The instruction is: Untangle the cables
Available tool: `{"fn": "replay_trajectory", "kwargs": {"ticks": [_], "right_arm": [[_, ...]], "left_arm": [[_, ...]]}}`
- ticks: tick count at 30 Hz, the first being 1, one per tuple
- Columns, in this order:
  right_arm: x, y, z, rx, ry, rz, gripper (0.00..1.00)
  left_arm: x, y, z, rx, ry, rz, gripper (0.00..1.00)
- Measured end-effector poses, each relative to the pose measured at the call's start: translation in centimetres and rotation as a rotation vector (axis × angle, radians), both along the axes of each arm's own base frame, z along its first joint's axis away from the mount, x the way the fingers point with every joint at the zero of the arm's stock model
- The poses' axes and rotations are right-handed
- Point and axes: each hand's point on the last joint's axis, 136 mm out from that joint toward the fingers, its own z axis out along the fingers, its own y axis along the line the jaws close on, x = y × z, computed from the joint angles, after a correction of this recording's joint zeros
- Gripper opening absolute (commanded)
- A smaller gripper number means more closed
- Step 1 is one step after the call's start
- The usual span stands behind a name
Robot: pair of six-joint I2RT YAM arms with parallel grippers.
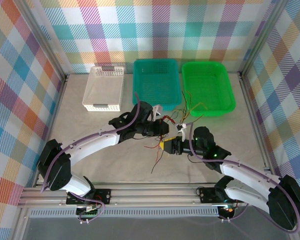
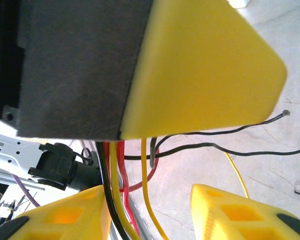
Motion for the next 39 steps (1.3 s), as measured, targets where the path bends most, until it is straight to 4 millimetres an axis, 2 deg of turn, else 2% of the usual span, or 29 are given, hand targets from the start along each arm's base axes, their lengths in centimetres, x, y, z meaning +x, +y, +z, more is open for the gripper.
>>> {"fn": "replay_trajectory", "kwargs": {"ticks": [3, 9, 18, 23, 30, 39], "right_arm": [[-0.1, -0.4, 0.8, 0.011, -0.026, -0.012, 0.56], [-0.4, -1.0, 2.3, 0.032, -0.076, -0.029, 0.55], [0.0, -0.7, 0.6, -0.009, -0.035, -0.031, 0.46], [0.1, -0.7, 0.3, -0.016, -0.029, -0.033, 0.35], [0.1, -0.5, 0.2, -0.019, -0.029, -0.027, 0.29], [0.5, -0.4, 0.0, -0.021, -0.03, -0.034, 0.35]], "left_arm": [[0.1, 0.1, 0.0, -0.003, 0.003, 0.0, 0.0], [0.2, 0.2, 0.0, -0.006, 0.007, -0.002, 0.0], [-0.1, 0.1, 0.1, -0.015, 0.016, -0.018, 0.0], [-0.3, 0.1, -0.2, -0.013, 0.022, -0.022, 0.0], [-0.4, 0.3, -0.3, -0.013, 0.022, -0.021, 0.0], [-0.5, 0.4, -0.1, -0.02, 0.021, -0.024, 0.0]]}}
